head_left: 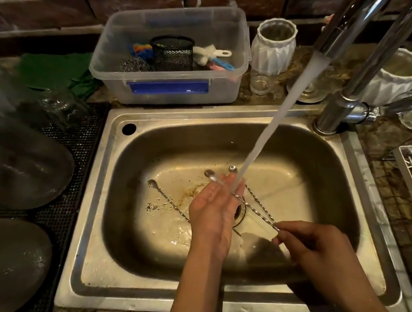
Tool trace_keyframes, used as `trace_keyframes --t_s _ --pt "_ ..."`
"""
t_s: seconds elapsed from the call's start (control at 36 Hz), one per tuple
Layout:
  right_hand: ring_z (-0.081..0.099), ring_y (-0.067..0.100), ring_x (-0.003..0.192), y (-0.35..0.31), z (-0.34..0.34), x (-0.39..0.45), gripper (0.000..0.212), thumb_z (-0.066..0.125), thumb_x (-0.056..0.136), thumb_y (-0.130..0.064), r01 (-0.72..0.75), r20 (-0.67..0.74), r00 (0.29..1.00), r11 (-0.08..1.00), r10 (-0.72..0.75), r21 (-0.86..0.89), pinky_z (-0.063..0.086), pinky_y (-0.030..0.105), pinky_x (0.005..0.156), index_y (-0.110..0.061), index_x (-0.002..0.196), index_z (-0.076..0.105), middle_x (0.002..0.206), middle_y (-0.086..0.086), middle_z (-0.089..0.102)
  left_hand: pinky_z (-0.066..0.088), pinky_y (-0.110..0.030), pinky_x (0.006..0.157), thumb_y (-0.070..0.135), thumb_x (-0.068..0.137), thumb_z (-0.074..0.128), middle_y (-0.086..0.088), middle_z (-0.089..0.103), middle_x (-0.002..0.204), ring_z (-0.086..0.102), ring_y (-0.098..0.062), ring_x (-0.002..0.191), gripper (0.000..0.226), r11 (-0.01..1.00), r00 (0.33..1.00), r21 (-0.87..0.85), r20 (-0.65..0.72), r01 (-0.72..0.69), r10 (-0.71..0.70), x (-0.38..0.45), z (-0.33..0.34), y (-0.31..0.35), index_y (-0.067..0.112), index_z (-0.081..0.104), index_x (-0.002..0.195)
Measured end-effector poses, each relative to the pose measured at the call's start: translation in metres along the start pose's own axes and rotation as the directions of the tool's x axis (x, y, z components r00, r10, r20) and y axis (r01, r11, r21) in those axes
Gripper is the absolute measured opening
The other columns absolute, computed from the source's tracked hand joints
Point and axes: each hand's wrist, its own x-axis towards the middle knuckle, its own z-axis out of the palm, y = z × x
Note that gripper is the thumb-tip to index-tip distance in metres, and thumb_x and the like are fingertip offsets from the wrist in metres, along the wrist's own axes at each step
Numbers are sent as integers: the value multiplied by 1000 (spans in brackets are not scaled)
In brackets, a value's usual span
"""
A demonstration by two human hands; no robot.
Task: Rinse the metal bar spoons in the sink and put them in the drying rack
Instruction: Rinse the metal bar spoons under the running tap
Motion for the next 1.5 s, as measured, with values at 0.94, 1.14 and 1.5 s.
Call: trace_keyframes --t_s 0.94,1.14,1.5 --pt "63 24 65 -38 57 59 47 44 102 -42 -99 91 994 766 53 635 45 29 59 -10 92 78 79 13 78 60 -32 83 -4 89 64 -19 73 114 72 -31 104 34 977 994 182 3 -107 108 17 1 31 -2 60 123" --pt "74 21 68 -46 63 76 65 33 99 -58 -228 189 973 653 131 722 49 32 70 -11 97 77 93 15 79 58 -31 89 -3 91 61 -20 71 118 71 -30 108 41 975 991 174 46 -136 130 27 5 43 -5 53 131" --pt "72 26 80 -61 62 96 80 21 98 -64 -232 259 965 572 35 787 51 37 84 -1 116 67 107 21 75 59 -30 88 -6 93 58 -22 70 118 72 -30 106 34 963 984 204 40 -177 173 44 16 65 -4 56 127"
